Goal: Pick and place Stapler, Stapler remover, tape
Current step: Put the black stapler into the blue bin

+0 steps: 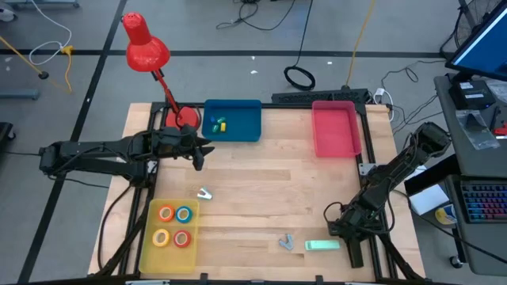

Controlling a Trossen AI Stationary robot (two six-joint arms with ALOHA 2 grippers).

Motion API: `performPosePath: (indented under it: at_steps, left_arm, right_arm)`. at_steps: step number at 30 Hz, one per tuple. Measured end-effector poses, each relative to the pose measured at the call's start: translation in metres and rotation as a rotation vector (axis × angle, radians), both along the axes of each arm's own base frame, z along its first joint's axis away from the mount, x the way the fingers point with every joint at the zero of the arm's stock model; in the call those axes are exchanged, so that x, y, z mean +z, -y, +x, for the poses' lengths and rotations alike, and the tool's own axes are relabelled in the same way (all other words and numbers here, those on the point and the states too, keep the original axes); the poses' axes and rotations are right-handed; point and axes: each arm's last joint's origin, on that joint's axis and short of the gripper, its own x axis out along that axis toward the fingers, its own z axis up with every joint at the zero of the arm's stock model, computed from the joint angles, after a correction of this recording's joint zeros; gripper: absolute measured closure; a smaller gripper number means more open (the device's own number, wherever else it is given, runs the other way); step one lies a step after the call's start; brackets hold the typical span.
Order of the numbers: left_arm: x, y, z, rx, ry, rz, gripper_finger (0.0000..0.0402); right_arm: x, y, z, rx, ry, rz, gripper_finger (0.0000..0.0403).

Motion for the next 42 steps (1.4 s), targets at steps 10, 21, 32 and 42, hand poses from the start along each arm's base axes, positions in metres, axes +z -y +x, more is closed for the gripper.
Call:
performPosePath:
  at_steps: [10, 21, 32, 42]
  left_arm:
    - [0.0000, -0.0001, 0.0000, 0.001, 0.000, -0.001, 0.0234]
    - [0.0000, -0.0001, 0.0000, 0.002, 0.001, -0.002, 0.0234]
    - [0.0000, 0.0000, 0.0000, 0.001, 0.001, -0.001, 0.0234]
    - [0.0000, -0.0001, 0.0000, -0.001, -0.001, 0.003, 0.0234]
  right_arm:
    - [0.0006, -0.0012, 0.0014, 0.076, 0.077, 0.018, 0.0195]
    - [0.0004, -0.0011, 0.0015, 0.097, 0.097, 0.014, 0.0197]
    - [0.0005, -0.0017, 0.0011, 0.105, 0.092, 0.027, 0.0208]
    - [0.0025, -0.0048, 0.0029, 0.140, 0.124, 0.075, 0.0207]
